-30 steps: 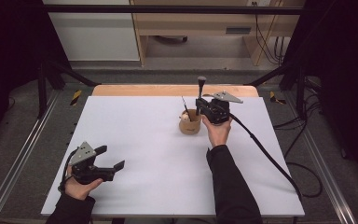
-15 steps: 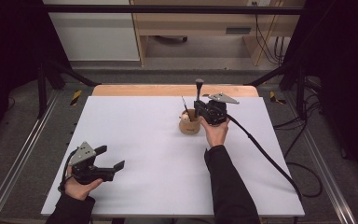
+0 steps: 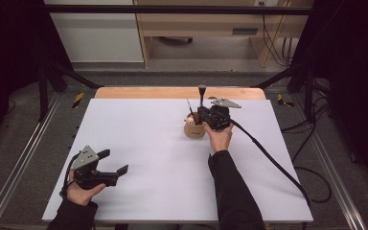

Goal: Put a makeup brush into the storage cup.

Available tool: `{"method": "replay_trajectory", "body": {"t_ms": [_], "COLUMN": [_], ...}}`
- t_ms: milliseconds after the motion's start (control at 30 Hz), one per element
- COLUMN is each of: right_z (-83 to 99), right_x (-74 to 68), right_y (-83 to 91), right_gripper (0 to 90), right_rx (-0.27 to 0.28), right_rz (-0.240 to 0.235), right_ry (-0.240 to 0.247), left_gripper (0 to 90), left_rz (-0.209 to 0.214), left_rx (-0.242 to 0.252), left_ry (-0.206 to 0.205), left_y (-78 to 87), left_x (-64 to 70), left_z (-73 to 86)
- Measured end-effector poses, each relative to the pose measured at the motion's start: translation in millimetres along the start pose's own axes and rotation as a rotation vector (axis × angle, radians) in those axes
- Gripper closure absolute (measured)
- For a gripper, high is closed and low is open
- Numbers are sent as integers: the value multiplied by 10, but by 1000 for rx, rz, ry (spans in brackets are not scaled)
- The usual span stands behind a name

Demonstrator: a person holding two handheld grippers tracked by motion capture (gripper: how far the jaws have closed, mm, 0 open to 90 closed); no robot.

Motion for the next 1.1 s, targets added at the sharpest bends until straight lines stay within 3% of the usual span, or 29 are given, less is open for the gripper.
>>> {"method": "replay_trajectory", "body": {"t_ms": [1100], "right_z": [262], "right_x": [-8], "right_y": [-96], "right_gripper": [787], "right_rx": [-75], "right_rz": [7], "right_ry": [38], "left_gripper": [67], "left_rz": [1], "left_rx": [0], "left_ry": [-3], "left_y": [-3], "left_x": [4], "left_z": [0]}}
Point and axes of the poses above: each handheld gripper's, and its own axes: y roughly backward along the jaws, z roughly out of its underside, x roughly to its right, the point moved 3 cm from there along -y, roughly forward along the jaws, and after that the axes turned 13 degrees about z, right-handed, at the moved point
